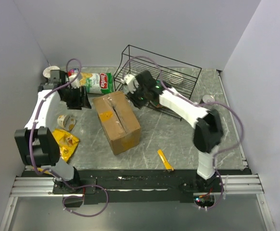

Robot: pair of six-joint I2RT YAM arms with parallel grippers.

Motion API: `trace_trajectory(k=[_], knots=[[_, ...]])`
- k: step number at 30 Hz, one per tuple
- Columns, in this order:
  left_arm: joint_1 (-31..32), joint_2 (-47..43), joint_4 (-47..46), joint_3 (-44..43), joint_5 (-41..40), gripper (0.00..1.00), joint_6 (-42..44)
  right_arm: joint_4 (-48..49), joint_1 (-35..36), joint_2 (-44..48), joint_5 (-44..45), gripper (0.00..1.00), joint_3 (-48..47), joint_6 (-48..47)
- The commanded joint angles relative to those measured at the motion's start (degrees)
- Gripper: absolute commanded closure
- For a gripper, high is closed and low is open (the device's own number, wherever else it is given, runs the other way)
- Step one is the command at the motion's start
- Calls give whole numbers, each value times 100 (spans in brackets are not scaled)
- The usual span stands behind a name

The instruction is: Unpack the express box

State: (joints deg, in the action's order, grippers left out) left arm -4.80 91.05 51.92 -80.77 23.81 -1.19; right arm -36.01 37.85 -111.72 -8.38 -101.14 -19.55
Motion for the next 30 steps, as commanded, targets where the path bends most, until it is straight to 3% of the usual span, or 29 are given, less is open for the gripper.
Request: trace_trajectory(k=[1, 5, 11, 15, 19, 27, 30], knots=[[-135, -780, 520, 245, -254, 35, 266, -73, -102, 2262, 135, 49, 1585, -180], [-118, -1561, 345, 536, -490, 29, 400, -319, -111, 3637, 188, 42, 3710, -260], [-118, -2177, 117, 378, -860, 9, 479, -934, -128, 4764, -496, 33, 5103, 162], [-118, -2293, 90, 510, -835, 9, 453, -829, 99, 4311, -481, 31, 5079, 372], [-118, -2275, 283, 335, -799, 10, 392, -794, 311, 3799, 124, 31, 4947, 628], [-127, -2670, 266, 219, -1036, 8, 532, -1224, 801, 3465, 125, 33, 4797, 2103], [-127, -2785, 292, 255, -1081, 8, 567, -1224, 874, 3026, 302, 33, 4780, 2245]])
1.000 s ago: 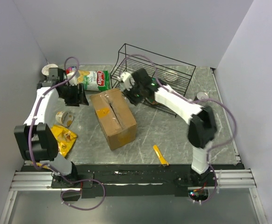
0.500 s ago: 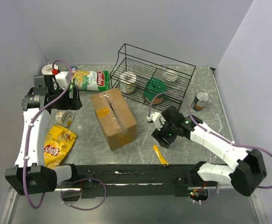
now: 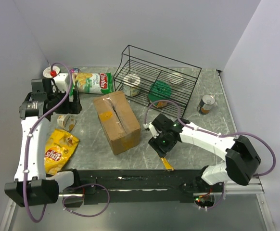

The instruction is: Unpack the express box

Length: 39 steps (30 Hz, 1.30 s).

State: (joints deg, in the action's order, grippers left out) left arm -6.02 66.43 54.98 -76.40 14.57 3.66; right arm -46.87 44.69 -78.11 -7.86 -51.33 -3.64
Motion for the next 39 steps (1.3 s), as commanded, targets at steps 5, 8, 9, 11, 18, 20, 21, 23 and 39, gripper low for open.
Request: trace_trajectory(k=[5, 8, 9, 11, 18, 20, 21, 23, 39], knots=[[-13, -333, 258, -419, -42, 7, 100, -155, 260, -864, 275, 33, -254, 750], [-4, -307, 355, -551, -103, 7, 152, -191, 269, -1013, 346, 33, -263, 777], [-4, -307, 355, -604, -112, 7, 152, -199, 269, -1066, 381, 33, -281, 794], [-4, -307, 347, -648, -121, 7, 179, -217, 277, -1232, 391, 36, -281, 777], [-4, -245, 312, -753, -173, 7, 302, -270, 813, -1707, 232, 39, -334, 715], [-22, -254, 311, -736, -200, 7, 311, -287, 831, -1839, 250, 40, -351, 751], [-13, -289, 294, -718, -183, 6, 319, -296, 831, -1875, 267, 42, -351, 751], [-22, -324, 285, -683, -147, 6, 293, -305, 822, -1936, 320, 50, -351, 768], [22, -1779, -795, -447, 2496, 5, 1370, -218, 462, -223, 425, 91, -764, -127]])
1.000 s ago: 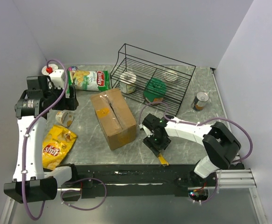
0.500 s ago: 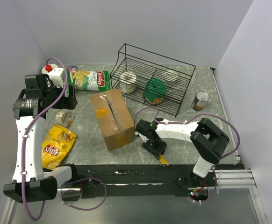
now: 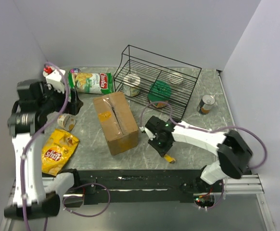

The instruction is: Unpack the express box

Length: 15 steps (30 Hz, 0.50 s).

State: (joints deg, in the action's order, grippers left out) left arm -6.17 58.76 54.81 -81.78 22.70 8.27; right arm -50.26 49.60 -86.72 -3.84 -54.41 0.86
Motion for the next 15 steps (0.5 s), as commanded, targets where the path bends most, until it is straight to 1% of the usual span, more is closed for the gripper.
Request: trace_trajectory(k=[1, 2, 3, 4, 6, 7, 8, 9, 10, 11, 12, 13, 14, 15], knots=[[46, -1199, -979, 222, 2068, 5, 1070, 183, -47, 734, 15, 91, -552, -831], [46, -1409, -1155, 519, 2420, 4, 1263, 375, -134, 753, -38, 94, -727, -981], [64, -1786, -1531, 644, 3093, 1, 1647, 446, -179, 770, -73, 96, -842, -1113], [64, -1963, -1795, 793, 3326, 3, 1677, 517, -231, 736, -152, 98, -965, -1245], [64, -2193, -2410, 1146, 3870, 3, 1800, 465, -468, 630, -572, 99, -1465, -1465], [64, -2150, -2500, 1207, 3969, 3, 1844, 464, -565, 578, -775, 100, -1606, -1527], [72, -2054, -2519, 1138, 4023, 4, 1914, 464, -653, 560, -1194, 100, -1799, -1597], [168, -1653, -2527, 1007, 4014, 3, 1863, 438, -889, 533, -1346, 100, -1923, -1694], [335, -1370, -2571, 814, 3597, 1, 1732, 412, -1030, 446, -1487, 100, -2063, -1695], [571, -1054, -2563, 290, 3123, 1, 1443, 360, -1232, 384, -1880, 100, -2395, -1695], [1357, -355, -2510, -54, 2535, 1, 1362, 194, -1573, 314, -2119, 100, -2616, -1660], [1712, 26, -2266, -432, 1311, 3, 1361, 131, -1768, 165, -2313, 100, -2827, -1651], [1977, 395, -2159, -1219, 1003, 3, 1352, 87, -1892, 94, -2480, 100, -3247, -1633], [2319, 1043, -2037, -1609, 834, 5, 1318, -9, -2102, 33, -2734, 100, -3469, -1564]])
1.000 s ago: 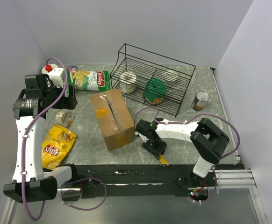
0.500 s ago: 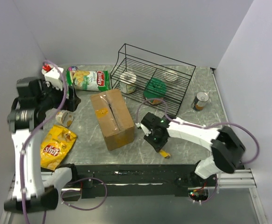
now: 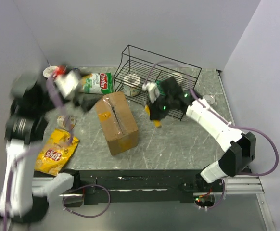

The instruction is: Unpack the express box

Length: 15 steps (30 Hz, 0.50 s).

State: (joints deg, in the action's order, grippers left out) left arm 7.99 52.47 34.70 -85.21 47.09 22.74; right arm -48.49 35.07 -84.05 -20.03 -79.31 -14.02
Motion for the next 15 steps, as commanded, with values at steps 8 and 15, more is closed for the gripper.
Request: trace_trajectory(k=[8, 15], knots=[[2969, 1927, -200, -519, -2369, 5, 2325, -503, -826, -454, -1916, 100, -1904, -838], [3771, 1143, -1613, 1471, -3047, 10, 4080, -1004, -817, -630, -1935, 100, -2141, -1235]])
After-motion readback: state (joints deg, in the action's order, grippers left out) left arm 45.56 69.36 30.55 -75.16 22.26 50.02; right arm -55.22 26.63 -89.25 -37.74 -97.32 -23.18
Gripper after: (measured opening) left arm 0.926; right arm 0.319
